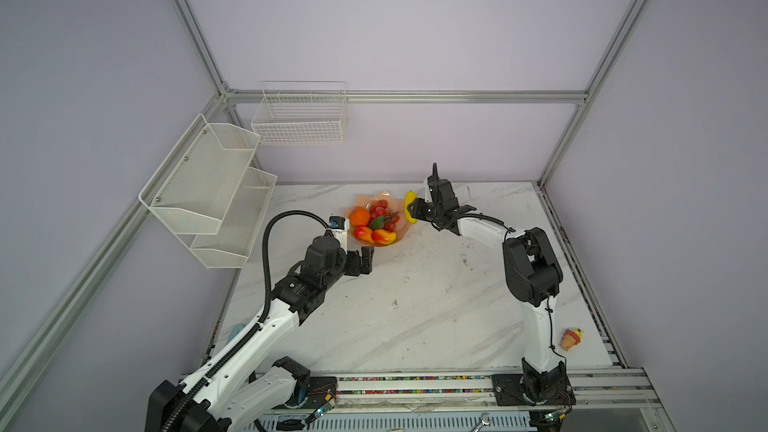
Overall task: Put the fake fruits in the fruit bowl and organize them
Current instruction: 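Lift the yellow fruit into the bowl and open the right gripper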
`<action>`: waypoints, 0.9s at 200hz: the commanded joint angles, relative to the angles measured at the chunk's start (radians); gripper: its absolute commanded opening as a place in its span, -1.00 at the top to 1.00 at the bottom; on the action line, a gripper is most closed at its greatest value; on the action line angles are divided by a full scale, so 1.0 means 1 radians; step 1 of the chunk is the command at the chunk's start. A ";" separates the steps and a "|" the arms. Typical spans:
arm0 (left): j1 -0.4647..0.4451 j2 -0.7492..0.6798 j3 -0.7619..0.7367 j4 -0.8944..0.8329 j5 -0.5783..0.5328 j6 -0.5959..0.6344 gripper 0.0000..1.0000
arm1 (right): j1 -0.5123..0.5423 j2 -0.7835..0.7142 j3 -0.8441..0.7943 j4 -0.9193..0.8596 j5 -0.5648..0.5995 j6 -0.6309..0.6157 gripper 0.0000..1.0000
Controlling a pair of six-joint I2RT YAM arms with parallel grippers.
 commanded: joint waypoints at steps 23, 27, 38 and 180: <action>0.020 -0.026 0.039 0.002 0.009 0.008 -1.00 | 0.028 0.041 0.065 0.015 -0.044 0.023 0.24; 0.020 -0.027 0.036 0.002 0.011 0.006 -1.00 | 0.028 0.044 0.066 0.018 -0.044 0.024 0.24; 0.019 -0.032 0.030 0.002 0.014 0.001 -1.00 | 0.031 0.051 0.064 0.027 -0.048 0.027 0.23; 0.035 -0.084 0.019 -0.015 0.019 0.012 -1.00 | 0.052 0.063 0.114 -0.038 -0.029 0.029 -0.11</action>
